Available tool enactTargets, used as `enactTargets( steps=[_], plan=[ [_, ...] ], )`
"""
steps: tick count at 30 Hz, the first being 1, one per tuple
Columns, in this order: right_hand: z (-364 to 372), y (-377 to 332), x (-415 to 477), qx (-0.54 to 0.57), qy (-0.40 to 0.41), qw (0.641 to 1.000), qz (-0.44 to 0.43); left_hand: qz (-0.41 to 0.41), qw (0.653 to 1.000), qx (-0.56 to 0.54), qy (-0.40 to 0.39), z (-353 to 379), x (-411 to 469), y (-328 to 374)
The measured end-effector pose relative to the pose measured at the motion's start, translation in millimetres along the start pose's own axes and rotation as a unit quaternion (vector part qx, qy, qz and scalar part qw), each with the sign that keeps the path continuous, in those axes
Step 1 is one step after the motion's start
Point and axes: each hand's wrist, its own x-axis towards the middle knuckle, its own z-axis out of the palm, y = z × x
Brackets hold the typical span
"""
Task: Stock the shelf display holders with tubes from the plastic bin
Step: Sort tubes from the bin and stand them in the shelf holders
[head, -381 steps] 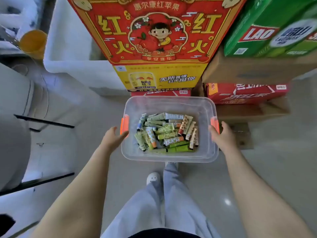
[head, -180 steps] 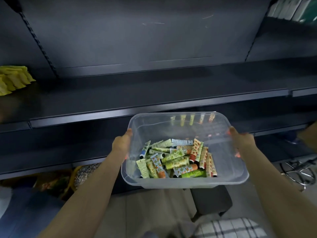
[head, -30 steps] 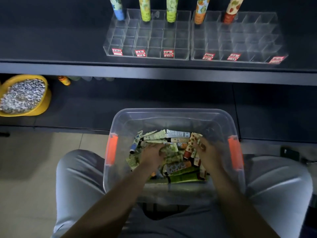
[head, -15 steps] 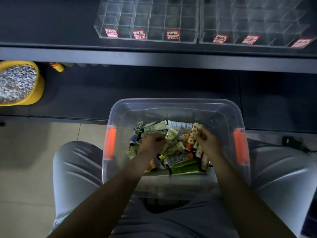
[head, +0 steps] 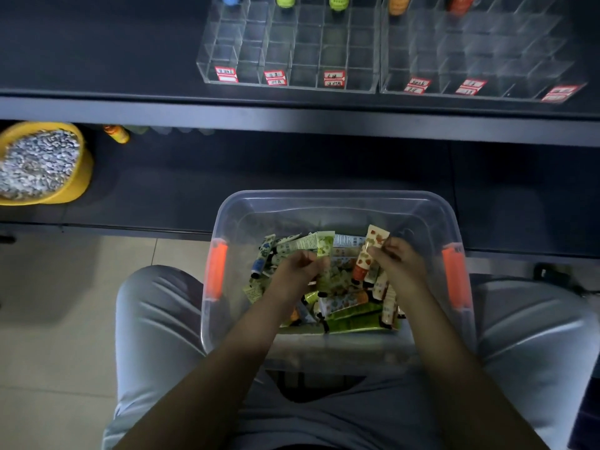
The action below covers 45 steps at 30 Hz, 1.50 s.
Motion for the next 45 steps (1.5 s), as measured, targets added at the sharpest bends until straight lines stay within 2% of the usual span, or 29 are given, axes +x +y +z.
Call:
enactTargets(
  steps=[10, 17, 22, 33, 45],
  plan=[
    [-6, -44, -70, 0.133, 0.025, 0.984, -0.112, 0.092, 0.996, -0.003, -0.022, -3, -40, 39],
    [-22, -81, -99, 0.190, 0.026, 0.963, -0.190, 0.171, 0.984, -0.032, -0.040, 1, -76, 69],
    [-33, -114, -121, 0.182, 0.010, 0.942, -0.282, 0.254, 0.965, -0.013, -0.066, 16, -112, 100],
    [-59, -184, -127, 0.190, -0.018, 0.905, -0.381, 0.379, 0.923, 0.065, 0.012, 29, -124, 179],
    [-88, -267, -36, 0.152, 0.096, 0.892, -0.414, 0.466, 0.874, 0.049, 0.129, 31, -41, 273]
  ],
)
